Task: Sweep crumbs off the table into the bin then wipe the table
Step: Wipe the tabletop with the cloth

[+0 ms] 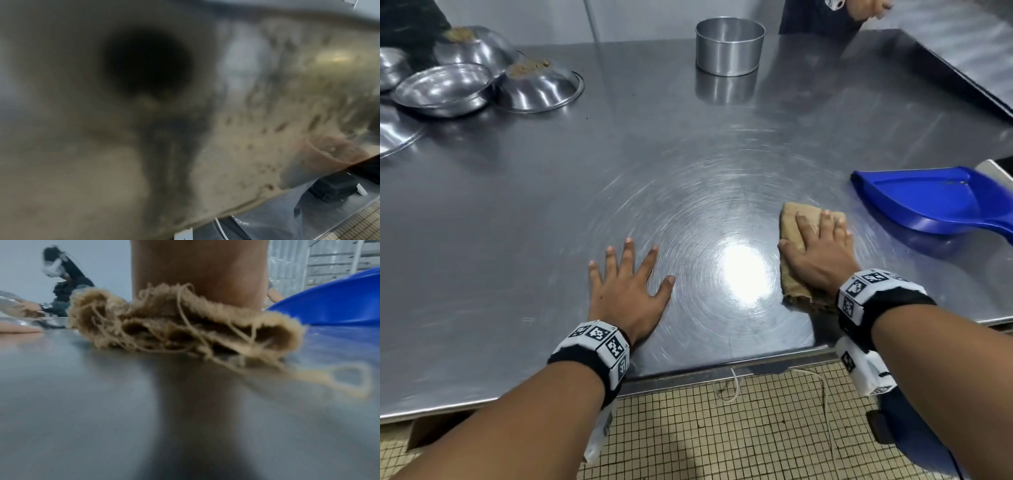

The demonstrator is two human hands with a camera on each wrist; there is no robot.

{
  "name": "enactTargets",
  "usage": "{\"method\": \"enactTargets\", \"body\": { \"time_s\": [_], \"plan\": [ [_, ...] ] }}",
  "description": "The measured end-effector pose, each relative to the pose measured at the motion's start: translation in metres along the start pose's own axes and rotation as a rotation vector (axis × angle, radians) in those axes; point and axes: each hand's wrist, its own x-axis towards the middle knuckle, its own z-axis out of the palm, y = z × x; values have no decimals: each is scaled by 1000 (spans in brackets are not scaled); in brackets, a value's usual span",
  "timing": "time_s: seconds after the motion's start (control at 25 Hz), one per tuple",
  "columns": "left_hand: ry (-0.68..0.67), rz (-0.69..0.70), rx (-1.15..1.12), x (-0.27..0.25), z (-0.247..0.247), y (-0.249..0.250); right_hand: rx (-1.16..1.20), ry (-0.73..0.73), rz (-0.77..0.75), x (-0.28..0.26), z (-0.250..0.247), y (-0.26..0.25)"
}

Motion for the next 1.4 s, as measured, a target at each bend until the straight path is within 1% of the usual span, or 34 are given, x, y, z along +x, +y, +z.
{"method": "enactTargets", "body": {
  "time_s": [0.16,0.28,0.36,0.48,0.6,0.68,0.84,0.92,0.96,1.08,1.16,1.28,1.4],
  "plan": [
    [-14,-1,3,1,-1,0,-18,-56,-186,-19,10,-45],
    [-27,-8,-1,0,-2,1,-19,-42,-355,-52,29,-75],
    [-42,-5,-3,-1,-4,1,-38,-31,-426,-76,37,-78],
    [-60,-2,-13,-1,-7,2,-51,-17,-468,-100,39,-58],
    [-69,-4,-10,-6,-8,13,-56,-9,-451,-109,37,-25],
    [-57,10,-29,-9,-5,33,-40,-6,-395,-108,30,7],
    [-34,-22,-24,-2,5,69,20,38,-222,-90,11,79],
    [-31,-57,-20,3,8,80,24,47,-129,-69,0,103],
    [-17,-69,-20,5,9,82,29,49,-83,-57,-5,108],
    [-3,-90,-10,5,8,86,57,60,30,-21,-14,94],
    [2,-93,-9,3,6,88,79,50,47,-2,-17,74],
    [9,-92,-10,2,5,89,66,5,-33,11,-16,43],
    [6,-92,-14,4,8,89,62,-26,-154,7,-9,11]
  ]
}}
